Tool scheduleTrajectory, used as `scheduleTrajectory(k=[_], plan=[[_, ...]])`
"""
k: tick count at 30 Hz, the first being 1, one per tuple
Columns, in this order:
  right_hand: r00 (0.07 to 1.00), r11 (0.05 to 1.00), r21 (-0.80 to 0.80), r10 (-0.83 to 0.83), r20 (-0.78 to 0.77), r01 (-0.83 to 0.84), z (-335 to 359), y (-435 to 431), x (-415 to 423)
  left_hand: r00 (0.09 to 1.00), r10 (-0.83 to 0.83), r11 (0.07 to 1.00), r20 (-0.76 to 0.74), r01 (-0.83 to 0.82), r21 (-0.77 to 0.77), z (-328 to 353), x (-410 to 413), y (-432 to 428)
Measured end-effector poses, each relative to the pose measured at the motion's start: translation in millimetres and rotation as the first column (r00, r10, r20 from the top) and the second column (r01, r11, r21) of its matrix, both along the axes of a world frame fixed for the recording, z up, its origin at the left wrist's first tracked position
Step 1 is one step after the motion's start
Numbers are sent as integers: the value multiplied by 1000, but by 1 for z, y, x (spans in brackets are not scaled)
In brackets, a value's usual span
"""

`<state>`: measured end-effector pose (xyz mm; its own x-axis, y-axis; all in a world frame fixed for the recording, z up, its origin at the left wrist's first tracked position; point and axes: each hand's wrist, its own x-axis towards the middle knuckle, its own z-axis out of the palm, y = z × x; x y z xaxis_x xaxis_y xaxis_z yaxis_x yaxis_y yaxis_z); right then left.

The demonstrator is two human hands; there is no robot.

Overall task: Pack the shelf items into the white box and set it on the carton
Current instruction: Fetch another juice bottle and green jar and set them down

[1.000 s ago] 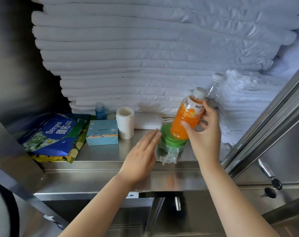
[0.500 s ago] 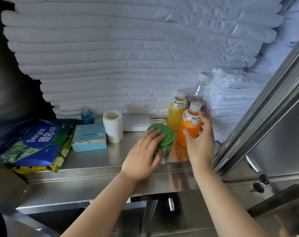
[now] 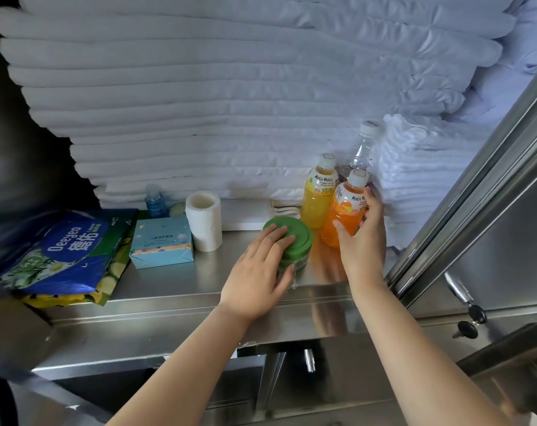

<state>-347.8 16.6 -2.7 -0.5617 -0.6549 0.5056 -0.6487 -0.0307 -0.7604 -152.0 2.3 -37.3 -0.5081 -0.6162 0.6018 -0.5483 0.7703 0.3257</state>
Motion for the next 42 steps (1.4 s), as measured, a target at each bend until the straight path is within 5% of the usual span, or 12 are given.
scheduleTrajectory(k=[4,6,8,11,16,29,36,42], plan=[[999,994,103,26,-28,-23,-1,11,6,1000,-1,1000,10,1,-7,0,1,0],[997,999,33,4,73,-7,-7,24,20,1000,3,1000,0,-3,-1,1,3,1],[1000,996,-86,18,11,-17,-15,36,30,1000,15,1000,-25,-15,14,1,5,1],[969,980,-27,189,-159,-195,-19,41,34,999,4,999,-50,-1,49,0,11,2],[849,867,192,492,-191,-460,-17,36,42,997,-47,992,-56,53,113,2,26,-3],[831,853,224,514,-211,-471,-18,32,55,993,-53,993,-108,64,97,5,42,-12],[821,875,277,474,-319,-397,-18,29,61,982,-31,973,-187,72,220,7,47,-8],[793,857,323,502,-345,-402,-22,20,52,991,-59,977,-122,82,196,3,48,-4]])
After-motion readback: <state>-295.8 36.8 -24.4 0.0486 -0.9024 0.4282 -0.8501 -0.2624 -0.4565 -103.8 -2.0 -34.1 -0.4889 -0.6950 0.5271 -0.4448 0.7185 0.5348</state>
